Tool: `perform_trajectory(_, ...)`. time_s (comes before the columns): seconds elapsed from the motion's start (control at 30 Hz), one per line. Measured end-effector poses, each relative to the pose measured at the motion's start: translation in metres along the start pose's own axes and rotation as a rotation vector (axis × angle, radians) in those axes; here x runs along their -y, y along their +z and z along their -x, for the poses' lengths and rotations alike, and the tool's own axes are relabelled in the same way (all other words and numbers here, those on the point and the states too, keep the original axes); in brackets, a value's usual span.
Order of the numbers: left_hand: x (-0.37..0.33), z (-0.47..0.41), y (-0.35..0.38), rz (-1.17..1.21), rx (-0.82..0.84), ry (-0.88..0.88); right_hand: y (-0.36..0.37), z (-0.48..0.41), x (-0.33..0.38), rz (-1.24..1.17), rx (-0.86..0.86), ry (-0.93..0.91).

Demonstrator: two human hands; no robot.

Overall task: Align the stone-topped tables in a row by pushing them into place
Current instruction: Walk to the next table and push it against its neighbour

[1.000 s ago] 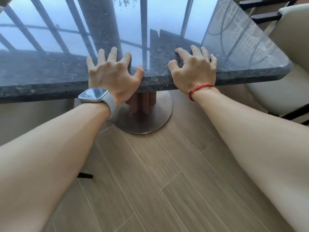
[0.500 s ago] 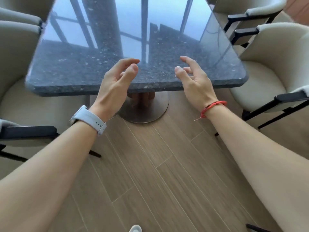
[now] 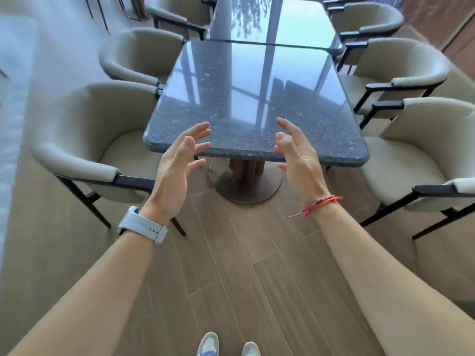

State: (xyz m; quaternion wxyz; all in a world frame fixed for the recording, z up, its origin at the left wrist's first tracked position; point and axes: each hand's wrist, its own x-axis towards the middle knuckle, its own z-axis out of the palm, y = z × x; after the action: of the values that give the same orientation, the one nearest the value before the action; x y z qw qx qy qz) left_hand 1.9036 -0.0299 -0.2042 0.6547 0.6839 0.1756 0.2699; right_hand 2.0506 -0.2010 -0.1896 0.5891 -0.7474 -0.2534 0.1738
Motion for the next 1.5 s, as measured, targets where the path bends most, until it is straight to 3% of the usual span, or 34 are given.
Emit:
perform_trajectory(0.3, -0.027, 0.067, -0.053, 0.086, -0.201, -0.014, 0.016, 0.047, 0.025, -0.112, 0.077, 0.001)
perform_trajectory(0.57, -0.040, 0.109, -0.119, 0.118, -0.298, 0.013, 0.087, 0.065, 0.045, -0.119, 0.198, -0.008)
perform_trajectory(1.13, -0.048, 0.195, -0.347, 0.059, -0.624, 0.016, 0.347, 0.093, 0.109, -0.078, 0.533, -0.117)
perform_trajectory(1.5, -0.044, 0.150, -0.480, -0.007, -0.834, 0.012, 0.504, 0.018, 0.137, -0.165, 0.720, -0.071)
